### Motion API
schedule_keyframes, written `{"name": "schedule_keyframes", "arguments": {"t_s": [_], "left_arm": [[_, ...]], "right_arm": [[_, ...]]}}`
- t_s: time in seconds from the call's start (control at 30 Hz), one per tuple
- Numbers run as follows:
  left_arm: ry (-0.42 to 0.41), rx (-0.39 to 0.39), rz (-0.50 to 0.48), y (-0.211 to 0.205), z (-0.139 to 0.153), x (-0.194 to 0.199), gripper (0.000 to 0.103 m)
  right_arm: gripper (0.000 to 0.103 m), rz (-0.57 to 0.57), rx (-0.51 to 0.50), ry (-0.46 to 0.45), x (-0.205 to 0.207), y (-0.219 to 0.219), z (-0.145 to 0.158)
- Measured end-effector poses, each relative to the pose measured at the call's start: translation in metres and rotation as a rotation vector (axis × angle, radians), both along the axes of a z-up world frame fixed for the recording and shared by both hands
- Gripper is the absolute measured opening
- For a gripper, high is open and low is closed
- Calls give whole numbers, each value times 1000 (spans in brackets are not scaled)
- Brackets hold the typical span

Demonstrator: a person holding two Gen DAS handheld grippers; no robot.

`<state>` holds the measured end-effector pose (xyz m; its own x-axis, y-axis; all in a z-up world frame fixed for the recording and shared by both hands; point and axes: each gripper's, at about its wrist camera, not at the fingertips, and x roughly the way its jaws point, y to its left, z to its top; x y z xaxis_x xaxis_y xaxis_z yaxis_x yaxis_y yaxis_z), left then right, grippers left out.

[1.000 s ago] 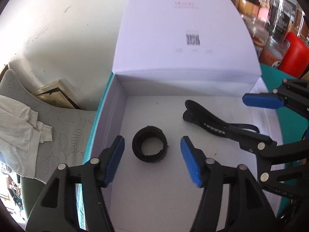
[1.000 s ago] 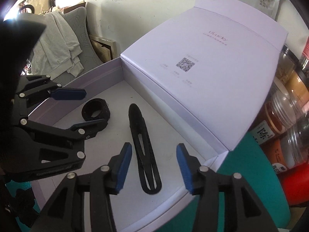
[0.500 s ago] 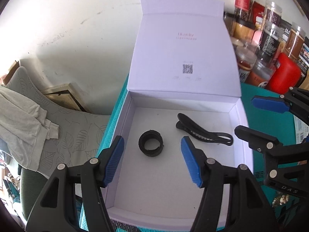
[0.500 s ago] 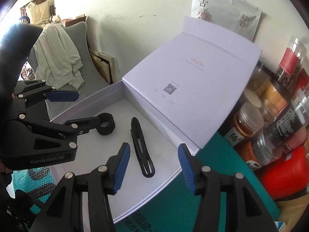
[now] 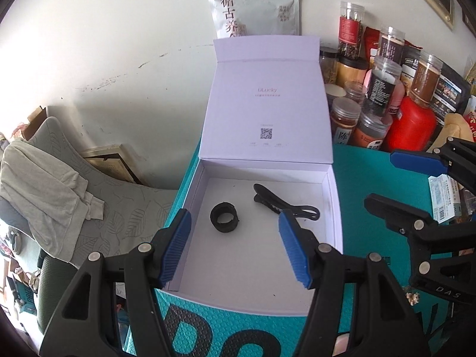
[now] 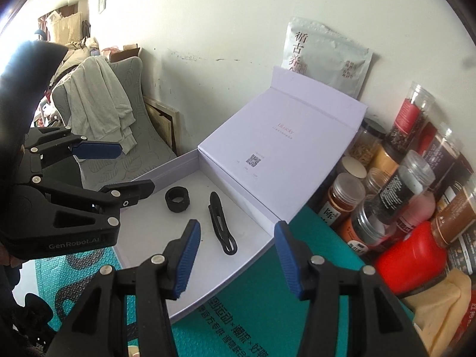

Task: Organize objects
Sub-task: 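Move both grippers back from the box to the accessory pile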

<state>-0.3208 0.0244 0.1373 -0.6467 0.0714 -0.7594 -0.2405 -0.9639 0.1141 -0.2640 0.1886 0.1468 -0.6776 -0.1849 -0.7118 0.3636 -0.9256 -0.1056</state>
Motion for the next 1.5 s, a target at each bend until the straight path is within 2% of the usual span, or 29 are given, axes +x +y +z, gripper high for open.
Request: {"name": "schedule_keyframes", "arguments": {"t_s": [0.27, 0.67, 0.87, 1.17, 1.5], "left_arm": [[45, -1, -6, 14, 33, 45, 60], [83, 18, -47, 42, 62, 118, 60], [64, 29, -60, 54, 55, 143, 60], [13, 42, -83, 69, 27, 179, 60], [3, 14, -96, 81, -4, 220, 60]], "right_arm": [[52, -9, 6, 54, 40, 11, 25], [52, -30, 6, 85, 99, 31, 36], [52, -56, 9, 77, 127, 43, 30], [52, -70, 1, 45, 161, 59, 8], [52, -74, -2, 5, 186, 68, -23]]}}
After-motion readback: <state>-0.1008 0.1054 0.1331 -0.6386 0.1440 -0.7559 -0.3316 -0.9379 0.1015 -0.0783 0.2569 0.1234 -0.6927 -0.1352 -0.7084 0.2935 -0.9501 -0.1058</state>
